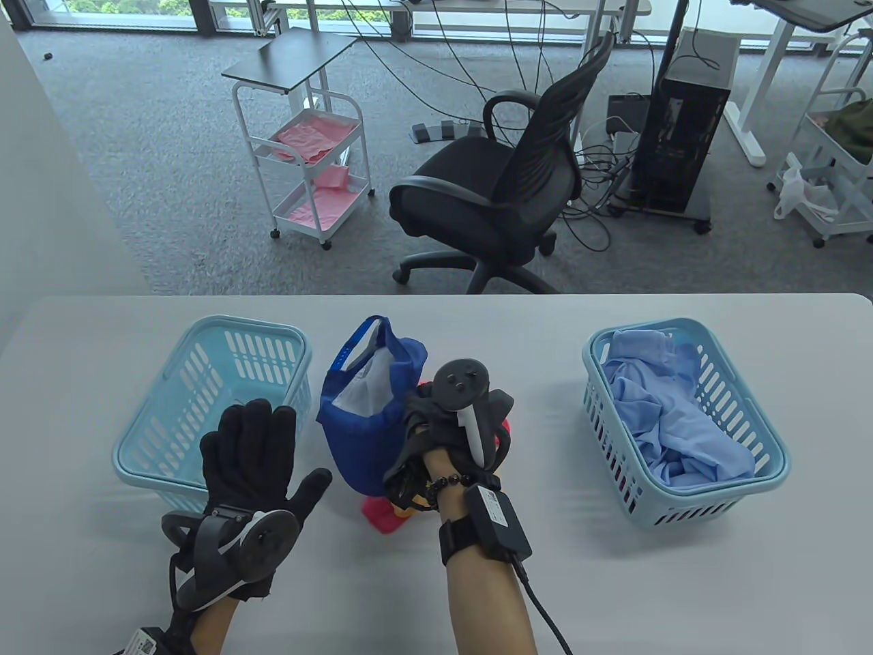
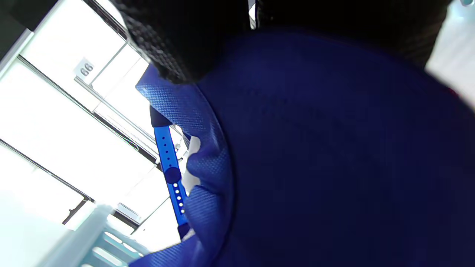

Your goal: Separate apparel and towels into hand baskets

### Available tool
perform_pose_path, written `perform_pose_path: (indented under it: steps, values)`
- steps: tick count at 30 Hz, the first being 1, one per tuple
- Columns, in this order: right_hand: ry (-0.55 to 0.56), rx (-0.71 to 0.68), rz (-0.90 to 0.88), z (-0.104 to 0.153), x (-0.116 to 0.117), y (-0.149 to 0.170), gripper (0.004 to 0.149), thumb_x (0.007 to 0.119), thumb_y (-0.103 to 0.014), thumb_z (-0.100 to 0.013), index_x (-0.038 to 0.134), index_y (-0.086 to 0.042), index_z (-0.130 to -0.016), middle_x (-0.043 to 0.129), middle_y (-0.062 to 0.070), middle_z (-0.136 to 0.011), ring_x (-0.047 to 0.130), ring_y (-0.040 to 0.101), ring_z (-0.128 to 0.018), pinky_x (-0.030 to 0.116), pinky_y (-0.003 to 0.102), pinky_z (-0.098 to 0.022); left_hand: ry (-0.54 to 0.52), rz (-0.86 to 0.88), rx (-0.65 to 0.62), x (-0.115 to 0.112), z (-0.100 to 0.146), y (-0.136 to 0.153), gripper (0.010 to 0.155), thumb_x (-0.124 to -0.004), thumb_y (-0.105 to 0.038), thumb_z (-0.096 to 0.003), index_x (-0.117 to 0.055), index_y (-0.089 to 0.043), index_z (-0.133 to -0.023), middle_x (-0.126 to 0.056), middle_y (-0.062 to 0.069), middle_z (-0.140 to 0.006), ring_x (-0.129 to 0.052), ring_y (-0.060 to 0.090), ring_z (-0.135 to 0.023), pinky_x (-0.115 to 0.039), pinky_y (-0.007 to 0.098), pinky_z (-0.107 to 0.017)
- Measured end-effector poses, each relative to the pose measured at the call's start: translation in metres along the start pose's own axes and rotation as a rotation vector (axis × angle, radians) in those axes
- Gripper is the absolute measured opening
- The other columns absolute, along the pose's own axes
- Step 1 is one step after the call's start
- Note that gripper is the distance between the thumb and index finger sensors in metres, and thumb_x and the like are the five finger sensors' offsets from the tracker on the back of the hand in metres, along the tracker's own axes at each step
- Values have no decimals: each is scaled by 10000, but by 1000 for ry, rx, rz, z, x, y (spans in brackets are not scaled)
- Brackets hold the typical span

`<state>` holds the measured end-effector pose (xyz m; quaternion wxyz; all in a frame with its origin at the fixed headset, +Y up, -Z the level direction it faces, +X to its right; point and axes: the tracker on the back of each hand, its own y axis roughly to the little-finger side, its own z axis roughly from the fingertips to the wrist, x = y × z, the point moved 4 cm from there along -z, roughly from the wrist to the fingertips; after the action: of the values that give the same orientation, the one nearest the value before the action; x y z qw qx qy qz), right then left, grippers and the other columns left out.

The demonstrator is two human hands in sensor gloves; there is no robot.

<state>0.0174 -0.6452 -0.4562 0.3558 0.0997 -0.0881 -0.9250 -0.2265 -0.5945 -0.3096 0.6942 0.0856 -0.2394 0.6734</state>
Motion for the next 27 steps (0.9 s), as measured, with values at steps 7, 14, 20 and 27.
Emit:
perform_pose_path:
  steps: [7, 14, 20, 27]
  values:
    - [64, -55, -90, 13, -58, -8, 369, 838, -298, -524, 875, -93, -830, 804, 289, -890, 969, 497, -675, 909, 592, -439, -2, 2, 0, 0, 0, 0, 839, -551, -662, -574, -301, -150, -1190, -393, 266, -1234, -500, 582, -1114, -505, 731, -762]
    - [122, -92, -170, 15, -99, -8, 368, 831, -304, -526, 866, -111, -837, 803, 278, -897, 879, 561, -759, 814, 717, -494, 3, -5, -7, -1, 0, -3, 837, -552, -663, -573, -304, -153, -1189, -394, 263, -1235, -503, 579, -1115, -508, 731, -762]
    - [241, -122, -121, 13, -153, -7, 370, 806, -295, -533, 855, -92, -838, 925, 217, -776, 1027, 428, -615, 926, 558, -431, 2, -2, -4, 0, 0, -1, 839, -551, -664, -573, -304, -151, -1189, -395, 266, -1234, -504, 579, -1115, -509, 730, -761]
    - [422, -66, -54, 13, -243, 28, 383, 818, -267, -513, 851, -57, -832, 963, 203, -694, 1075, 347, -502, 967, 477, -351, 15, -7, -2, -2, -1, -2, 836, -552, -662, -575, -305, -152, -1189, -395, 265, -1234, -507, 579, -1114, -509, 731, -761]
